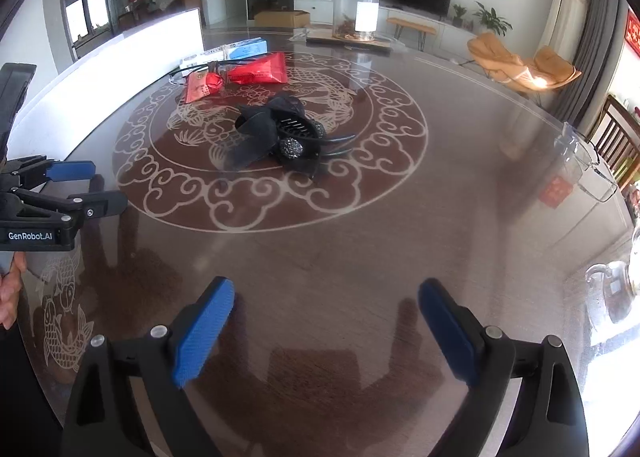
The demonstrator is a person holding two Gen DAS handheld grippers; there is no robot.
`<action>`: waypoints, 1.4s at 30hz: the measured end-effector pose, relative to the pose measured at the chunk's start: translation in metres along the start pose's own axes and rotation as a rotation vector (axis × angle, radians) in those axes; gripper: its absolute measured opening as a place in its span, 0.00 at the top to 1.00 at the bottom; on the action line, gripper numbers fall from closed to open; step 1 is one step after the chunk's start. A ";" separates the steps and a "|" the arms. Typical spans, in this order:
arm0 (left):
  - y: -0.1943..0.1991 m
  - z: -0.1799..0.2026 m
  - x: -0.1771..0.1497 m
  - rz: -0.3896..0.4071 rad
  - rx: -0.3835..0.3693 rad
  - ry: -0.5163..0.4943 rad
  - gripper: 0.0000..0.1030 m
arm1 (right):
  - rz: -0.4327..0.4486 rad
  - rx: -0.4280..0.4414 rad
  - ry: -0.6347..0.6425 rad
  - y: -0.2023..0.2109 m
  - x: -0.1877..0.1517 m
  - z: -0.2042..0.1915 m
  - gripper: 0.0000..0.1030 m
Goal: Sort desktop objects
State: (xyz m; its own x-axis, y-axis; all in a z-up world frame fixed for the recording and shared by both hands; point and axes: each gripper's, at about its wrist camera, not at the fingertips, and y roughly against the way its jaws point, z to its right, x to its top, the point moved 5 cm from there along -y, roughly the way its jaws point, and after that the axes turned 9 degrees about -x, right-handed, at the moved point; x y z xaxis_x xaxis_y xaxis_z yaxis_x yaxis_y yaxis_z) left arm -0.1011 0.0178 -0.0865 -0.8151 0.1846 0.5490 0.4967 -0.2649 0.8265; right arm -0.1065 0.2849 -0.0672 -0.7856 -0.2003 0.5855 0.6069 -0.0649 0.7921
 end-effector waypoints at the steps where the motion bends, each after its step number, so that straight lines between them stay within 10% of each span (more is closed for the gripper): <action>1: 0.000 -0.001 0.002 0.010 -0.003 -0.003 0.15 | 0.002 0.003 -0.004 -0.001 0.001 -0.003 0.09; 5: -0.006 -0.007 0.005 0.027 -0.001 0.000 0.00 | -0.006 0.005 -0.032 -0.005 0.003 -0.002 0.03; 42: -0.019 -0.016 0.023 0.039 -0.013 -0.010 0.00 | -0.019 0.010 -0.046 -0.008 0.002 0.000 0.00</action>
State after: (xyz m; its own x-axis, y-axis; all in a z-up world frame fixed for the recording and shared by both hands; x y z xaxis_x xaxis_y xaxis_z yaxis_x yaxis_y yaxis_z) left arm -0.1338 0.0122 -0.0921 -0.7923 0.1834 0.5819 0.5239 -0.2843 0.8030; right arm -0.1132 0.2846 -0.0725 -0.8015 -0.1540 0.5778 0.5911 -0.0586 0.8044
